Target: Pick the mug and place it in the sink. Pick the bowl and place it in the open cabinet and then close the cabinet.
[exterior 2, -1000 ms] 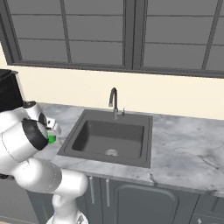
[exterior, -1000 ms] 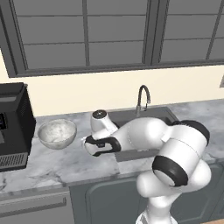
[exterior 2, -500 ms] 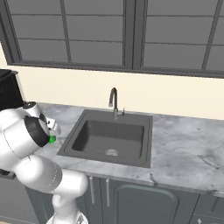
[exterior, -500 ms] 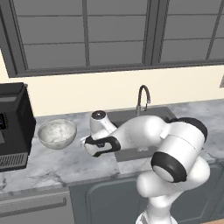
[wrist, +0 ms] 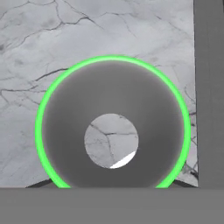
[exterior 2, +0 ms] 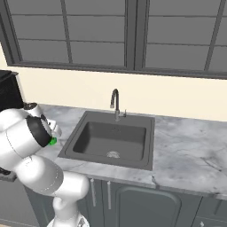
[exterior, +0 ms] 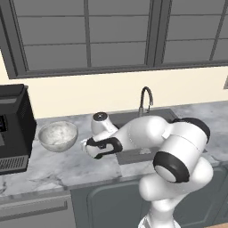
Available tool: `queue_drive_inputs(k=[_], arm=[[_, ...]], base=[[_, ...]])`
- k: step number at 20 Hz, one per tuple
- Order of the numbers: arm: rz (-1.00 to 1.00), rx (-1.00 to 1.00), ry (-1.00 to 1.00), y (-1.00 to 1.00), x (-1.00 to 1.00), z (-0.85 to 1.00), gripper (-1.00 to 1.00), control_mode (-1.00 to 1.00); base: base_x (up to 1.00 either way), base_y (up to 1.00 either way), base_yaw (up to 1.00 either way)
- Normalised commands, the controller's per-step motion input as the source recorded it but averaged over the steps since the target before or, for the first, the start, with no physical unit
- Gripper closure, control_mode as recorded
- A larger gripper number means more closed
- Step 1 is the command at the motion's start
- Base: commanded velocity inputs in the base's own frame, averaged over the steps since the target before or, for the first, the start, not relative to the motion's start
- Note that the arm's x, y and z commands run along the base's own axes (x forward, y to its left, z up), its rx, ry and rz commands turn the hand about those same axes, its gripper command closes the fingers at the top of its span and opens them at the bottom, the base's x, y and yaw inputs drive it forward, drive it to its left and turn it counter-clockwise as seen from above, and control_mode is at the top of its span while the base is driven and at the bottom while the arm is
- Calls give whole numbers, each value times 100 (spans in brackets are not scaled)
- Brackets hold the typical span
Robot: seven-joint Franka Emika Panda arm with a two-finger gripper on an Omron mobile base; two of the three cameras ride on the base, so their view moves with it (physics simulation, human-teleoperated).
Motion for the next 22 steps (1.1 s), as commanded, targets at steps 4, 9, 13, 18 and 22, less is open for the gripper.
queue_drive_inputs(k=[4,9,13,18,22], arm=[[-1,0,-7,-8,-10,-1,100,-100],[-6,0,-11,-25,-13,7,100,-100],[-14,0,-1,-39,-1,17,100,-100],[-9,0,0,-50,6,31,100,-100],[-2,0,0,-53,7,27,100,-100]], base=[[0,0,0],[0,0,0],[0,0,0],[0,0,0],[0,0,0]])
